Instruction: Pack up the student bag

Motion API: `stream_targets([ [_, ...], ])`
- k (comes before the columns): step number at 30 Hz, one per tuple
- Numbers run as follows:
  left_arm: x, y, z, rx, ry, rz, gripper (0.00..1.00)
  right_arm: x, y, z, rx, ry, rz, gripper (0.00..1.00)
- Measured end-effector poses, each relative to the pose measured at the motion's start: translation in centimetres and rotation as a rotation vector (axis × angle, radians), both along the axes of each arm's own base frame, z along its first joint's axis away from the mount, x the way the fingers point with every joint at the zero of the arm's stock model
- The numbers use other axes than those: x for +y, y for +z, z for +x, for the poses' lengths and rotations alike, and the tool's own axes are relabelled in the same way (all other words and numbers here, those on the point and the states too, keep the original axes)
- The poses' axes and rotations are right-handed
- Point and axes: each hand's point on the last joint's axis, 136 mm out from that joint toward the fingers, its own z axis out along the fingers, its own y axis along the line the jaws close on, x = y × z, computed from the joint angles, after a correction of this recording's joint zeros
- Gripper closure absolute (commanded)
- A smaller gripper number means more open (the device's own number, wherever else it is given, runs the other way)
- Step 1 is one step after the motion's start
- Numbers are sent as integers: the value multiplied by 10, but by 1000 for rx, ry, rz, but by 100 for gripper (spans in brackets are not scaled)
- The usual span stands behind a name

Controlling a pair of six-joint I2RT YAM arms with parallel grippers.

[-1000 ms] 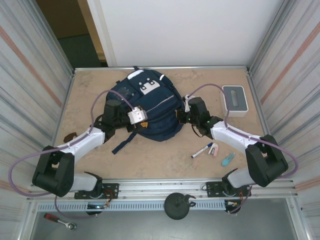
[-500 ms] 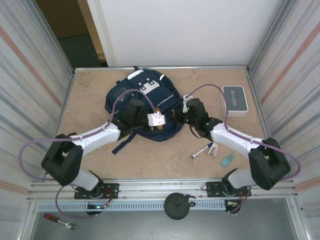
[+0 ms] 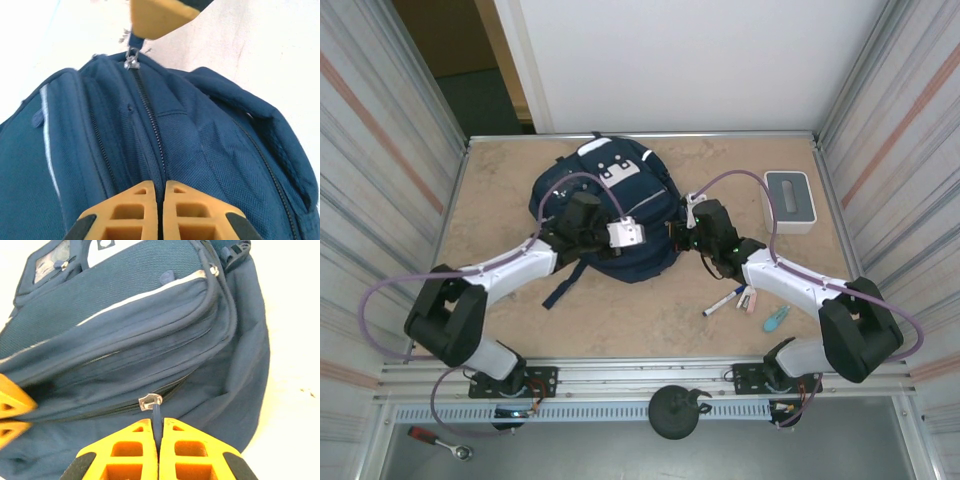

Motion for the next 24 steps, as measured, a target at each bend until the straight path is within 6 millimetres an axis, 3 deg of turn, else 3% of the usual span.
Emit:
stream_targets([
  [8, 59, 16, -8, -35, 88, -163, 99, -5, -4, 11, -12, -15, -15, 100],
  [10, 64, 15, -6, -38, 104, -172, 88, -2, -3, 12, -14, -10, -14, 100],
  [12, 64, 15, -7, -43, 104, -171, 68, 0, -3, 13, -16, -7, -17, 100],
  [16, 56, 17, -10, -64, 92, -156, 44, 0, -3, 12, -22, -16, -28, 100],
  [19, 42, 19, -20, -84, 53, -139, 38, 3, -3, 10, -26, -12, -33, 100],
  [24, 12, 28, -33, -119, -21, -105, 36, 7, -2, 7, -33, -8, -40, 100],
])
